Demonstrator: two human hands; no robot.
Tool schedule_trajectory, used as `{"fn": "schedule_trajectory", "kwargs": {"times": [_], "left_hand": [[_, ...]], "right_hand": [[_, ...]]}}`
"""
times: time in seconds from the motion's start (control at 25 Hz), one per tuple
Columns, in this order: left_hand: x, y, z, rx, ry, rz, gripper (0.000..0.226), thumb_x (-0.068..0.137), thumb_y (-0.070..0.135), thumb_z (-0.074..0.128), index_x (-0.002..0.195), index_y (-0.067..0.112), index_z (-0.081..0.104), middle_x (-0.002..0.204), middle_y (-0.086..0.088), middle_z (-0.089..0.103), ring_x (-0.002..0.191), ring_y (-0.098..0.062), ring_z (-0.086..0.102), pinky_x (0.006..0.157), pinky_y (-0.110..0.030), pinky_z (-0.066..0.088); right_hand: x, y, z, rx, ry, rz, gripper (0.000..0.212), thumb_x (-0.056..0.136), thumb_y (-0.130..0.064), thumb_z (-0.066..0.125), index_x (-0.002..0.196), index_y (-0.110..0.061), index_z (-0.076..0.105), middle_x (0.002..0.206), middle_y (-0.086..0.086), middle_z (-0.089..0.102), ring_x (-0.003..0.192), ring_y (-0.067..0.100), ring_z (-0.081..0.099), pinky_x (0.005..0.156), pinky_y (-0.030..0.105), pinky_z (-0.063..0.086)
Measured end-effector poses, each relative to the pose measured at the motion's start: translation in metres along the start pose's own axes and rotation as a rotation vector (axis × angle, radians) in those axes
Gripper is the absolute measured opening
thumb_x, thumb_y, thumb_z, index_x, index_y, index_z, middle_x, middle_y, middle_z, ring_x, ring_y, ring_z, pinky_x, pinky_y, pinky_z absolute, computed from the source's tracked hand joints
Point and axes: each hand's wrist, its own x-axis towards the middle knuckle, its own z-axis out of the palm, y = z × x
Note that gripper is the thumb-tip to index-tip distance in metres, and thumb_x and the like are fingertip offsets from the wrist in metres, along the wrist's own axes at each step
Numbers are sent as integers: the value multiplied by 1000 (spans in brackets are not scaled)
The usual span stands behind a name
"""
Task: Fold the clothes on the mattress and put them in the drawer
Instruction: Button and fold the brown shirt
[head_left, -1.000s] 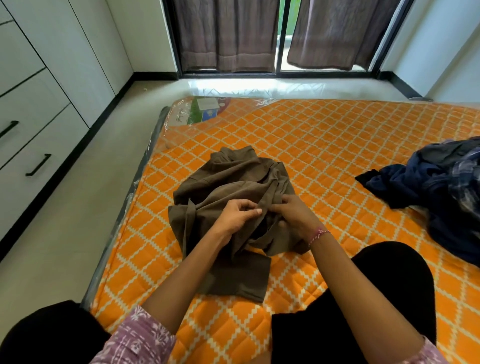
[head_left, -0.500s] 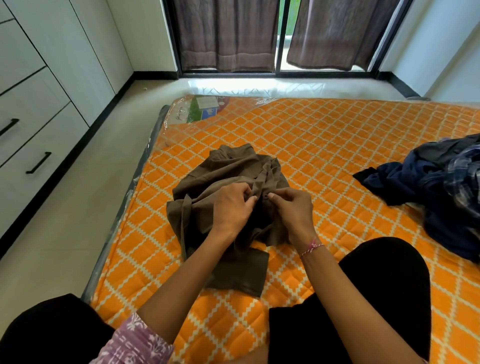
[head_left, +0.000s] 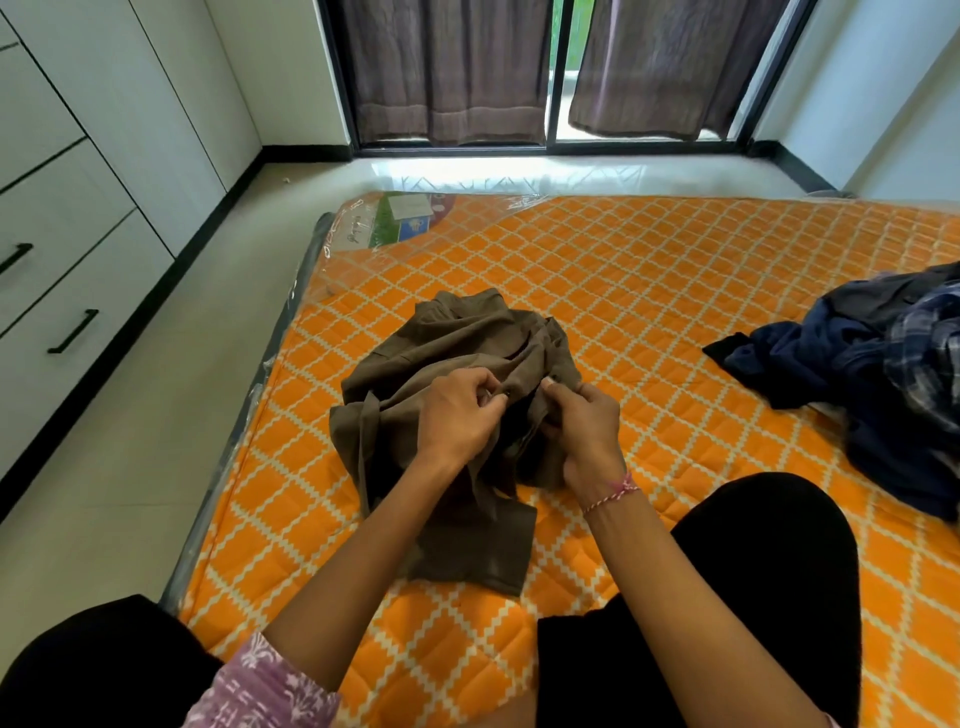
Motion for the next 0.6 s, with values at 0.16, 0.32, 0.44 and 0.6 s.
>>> {"fn": "schedule_trajectory", "kwargs": {"times": [0.16, 0.32, 0.44, 0.6], "left_hand": [[2, 4, -2, 108, 21, 2, 5, 87, 15, 62, 86, 13, 67, 68, 2, 58, 64, -10, 55, 63, -25, 49], [1, 4, -2, 33, 11, -65, 6, 85, 13, 64, 84, 11, 69, 67, 4, 57, 64, -8, 55, 66, -23, 49], [-1, 1, -2, -248, -85, -115, 14, 88, 13, 62, 81, 8, 73, 72, 2, 65, 69, -5, 60, 67, -21, 49], [-3, -5, 0, -463, -70, -176, 17, 92, 11, 58, 81, 9, 71, 73, 2, 64, 65, 0, 58, 63, -17, 44]], "right_hand": [[-8, -2, 6, -331, 111, -339, 19, 80, -10, 69, 68, -1, 58, 59, 1, 53, 56, 12, 47, 54, 15, 37], [-22, 8, 10, -533, 81, -573, 11, 79, -8, 67, 68, -8, 64, 62, -2, 58, 58, 11, 51, 52, 14, 32], [-19, 13, 12, -586, 53, -592, 11, 82, -12, 65, 85, -9, 76, 79, 6, 69, 70, 16, 60, 60, 19, 37], [-20, 12, 10, -592, 24, -577, 18, 87, -14, 63, 99, -10, 75, 92, 6, 72, 81, 16, 64, 68, 18, 43]]}}
